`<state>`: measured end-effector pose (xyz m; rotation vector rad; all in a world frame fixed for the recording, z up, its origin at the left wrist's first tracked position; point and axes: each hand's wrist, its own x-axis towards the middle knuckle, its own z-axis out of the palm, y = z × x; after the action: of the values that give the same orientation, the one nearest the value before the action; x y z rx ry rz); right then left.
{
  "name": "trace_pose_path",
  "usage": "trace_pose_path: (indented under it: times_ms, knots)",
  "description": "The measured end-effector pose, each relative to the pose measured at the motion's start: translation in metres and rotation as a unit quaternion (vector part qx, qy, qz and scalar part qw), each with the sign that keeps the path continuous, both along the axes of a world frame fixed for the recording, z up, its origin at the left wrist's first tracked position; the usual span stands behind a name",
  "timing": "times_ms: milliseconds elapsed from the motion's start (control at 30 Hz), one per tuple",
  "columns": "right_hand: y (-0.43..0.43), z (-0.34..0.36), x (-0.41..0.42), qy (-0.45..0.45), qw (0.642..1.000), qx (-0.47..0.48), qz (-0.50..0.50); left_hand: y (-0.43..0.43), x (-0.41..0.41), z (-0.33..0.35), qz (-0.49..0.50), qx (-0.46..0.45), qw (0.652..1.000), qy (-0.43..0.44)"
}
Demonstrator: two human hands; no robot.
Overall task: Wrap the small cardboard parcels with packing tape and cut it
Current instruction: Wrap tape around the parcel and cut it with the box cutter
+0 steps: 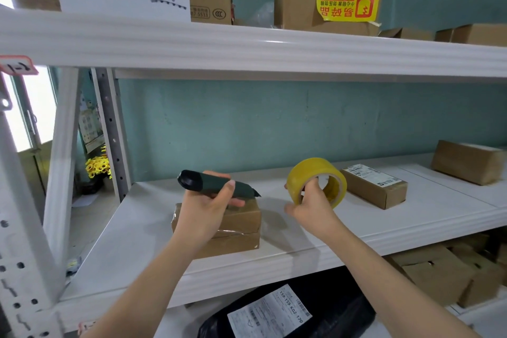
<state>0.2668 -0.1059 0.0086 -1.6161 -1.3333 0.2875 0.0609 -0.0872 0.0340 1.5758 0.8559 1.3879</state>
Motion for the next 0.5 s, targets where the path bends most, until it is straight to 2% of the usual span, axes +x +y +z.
trace_pose_path:
  times_ms: [167,300,433,500]
  knots:
    - [0.004,-0.006,-0.003,-0.022,0.997,0.065,-0.041,0.001,-0.003,-0.003,-0.016,0.008,1.0,0.015]
    - [0.006,-0.005,-0.005,-0.041,0.995,0.076,-0.05,0.001,-0.005,-0.003,-0.04,0.008,0.998,0.047]
    - [0.009,-0.003,-0.001,-0.03,0.995,0.079,-0.057,0.005,-0.009,0.001,-0.053,0.005,0.997,0.049]
    - [0.008,0.003,0.015,0.003,0.991,0.103,-0.089,0.007,-0.009,0.002,-0.052,0.016,0.997,0.049]
